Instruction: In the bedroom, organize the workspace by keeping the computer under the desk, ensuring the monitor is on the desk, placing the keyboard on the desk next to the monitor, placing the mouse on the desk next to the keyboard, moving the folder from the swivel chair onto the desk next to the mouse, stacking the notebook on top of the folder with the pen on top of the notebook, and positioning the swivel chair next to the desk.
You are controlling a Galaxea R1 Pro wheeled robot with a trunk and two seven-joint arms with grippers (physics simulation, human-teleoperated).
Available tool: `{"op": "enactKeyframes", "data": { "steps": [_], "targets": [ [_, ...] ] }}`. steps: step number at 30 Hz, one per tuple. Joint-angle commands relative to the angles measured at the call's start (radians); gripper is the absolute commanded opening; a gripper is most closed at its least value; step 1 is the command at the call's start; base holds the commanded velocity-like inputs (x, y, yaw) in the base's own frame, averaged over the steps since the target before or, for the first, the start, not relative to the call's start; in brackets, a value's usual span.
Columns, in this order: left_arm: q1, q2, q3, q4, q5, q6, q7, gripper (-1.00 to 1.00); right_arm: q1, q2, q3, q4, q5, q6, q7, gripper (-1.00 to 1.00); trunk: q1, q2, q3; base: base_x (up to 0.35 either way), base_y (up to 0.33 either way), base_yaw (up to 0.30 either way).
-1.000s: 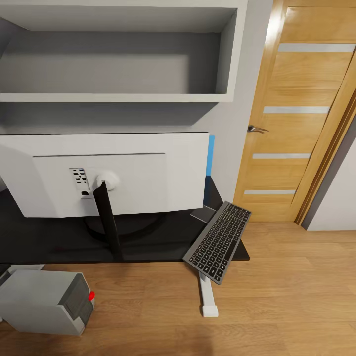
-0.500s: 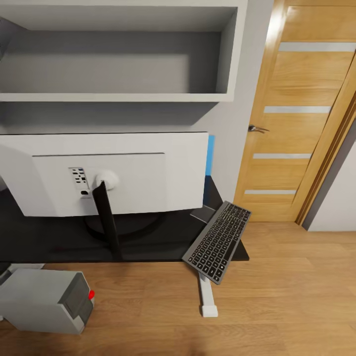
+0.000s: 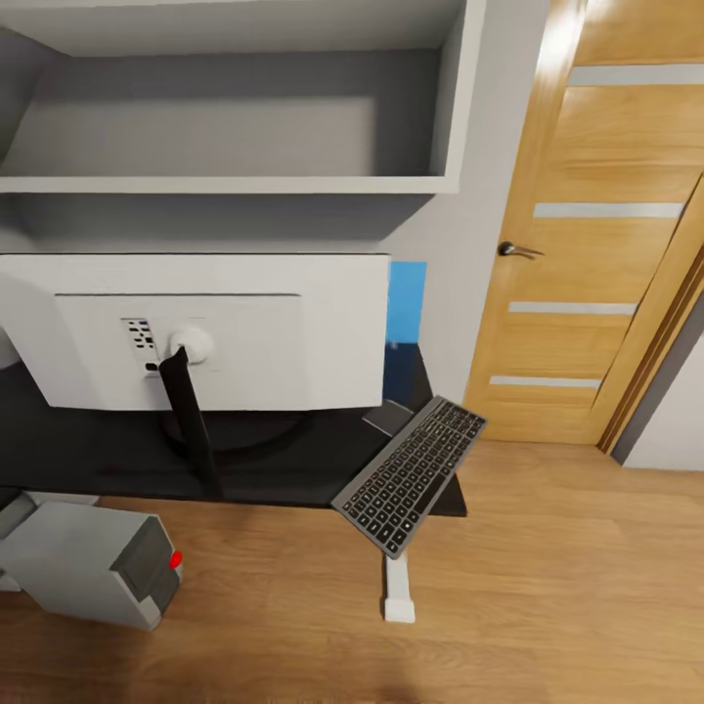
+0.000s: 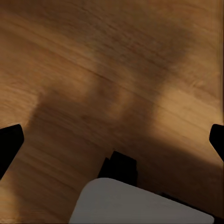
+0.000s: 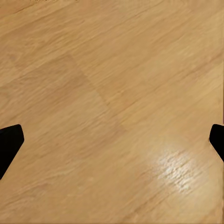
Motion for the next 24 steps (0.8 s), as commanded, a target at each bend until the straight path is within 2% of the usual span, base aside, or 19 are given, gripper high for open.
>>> {"op": "enactKeyframes", "data": {
  "steps": [1,24],
  "targets": [
    [0.0,0.001,-0.004,-0.002,0.006,0.004,0.006,1.0,0.0,0.0,0.003,0.001,-0.01,-0.005,0.0,1.0,0.0,0.0,-0.002,-0.094,-0.309,0.159],
    [0.0,0.005,-0.002,0.017,0.008,0.004,0.006,1.0,-0.001,0.002,0.003,0.005,-0.012,-0.008,0.001,1.0,0.0,0.0,-0.03,-0.1,-0.307,0.181]
  ]
}}
